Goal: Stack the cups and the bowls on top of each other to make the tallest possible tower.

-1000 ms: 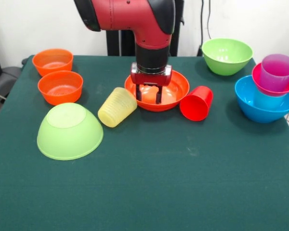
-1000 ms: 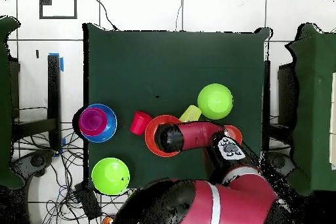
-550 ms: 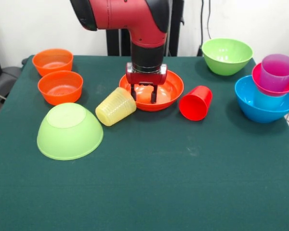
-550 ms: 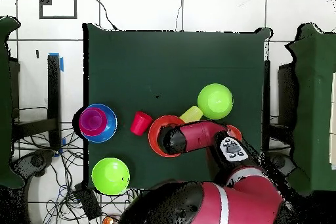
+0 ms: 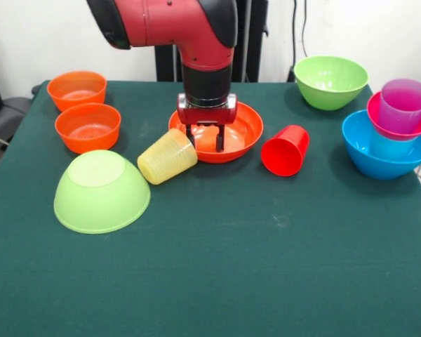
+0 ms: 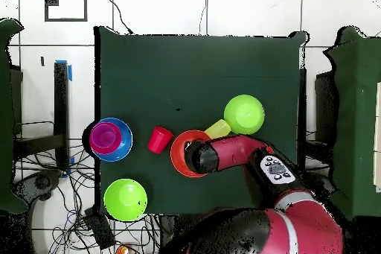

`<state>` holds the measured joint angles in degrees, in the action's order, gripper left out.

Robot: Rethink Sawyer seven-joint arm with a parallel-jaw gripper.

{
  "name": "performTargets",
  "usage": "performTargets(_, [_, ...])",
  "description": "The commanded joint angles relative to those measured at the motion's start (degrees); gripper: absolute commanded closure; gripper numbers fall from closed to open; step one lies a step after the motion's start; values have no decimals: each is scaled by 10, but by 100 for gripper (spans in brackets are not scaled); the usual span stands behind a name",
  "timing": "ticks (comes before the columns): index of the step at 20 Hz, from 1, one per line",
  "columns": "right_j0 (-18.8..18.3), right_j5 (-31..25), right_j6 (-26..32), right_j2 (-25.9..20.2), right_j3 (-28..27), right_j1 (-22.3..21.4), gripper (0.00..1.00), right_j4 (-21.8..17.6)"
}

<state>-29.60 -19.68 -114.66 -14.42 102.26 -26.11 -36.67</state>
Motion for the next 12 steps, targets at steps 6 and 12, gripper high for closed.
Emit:
performTargets(6, [-106,-43,194,-56,-139,160,0,-136])
performTargets(12, [-116,-65,190,-71,-143,157,0,-164])
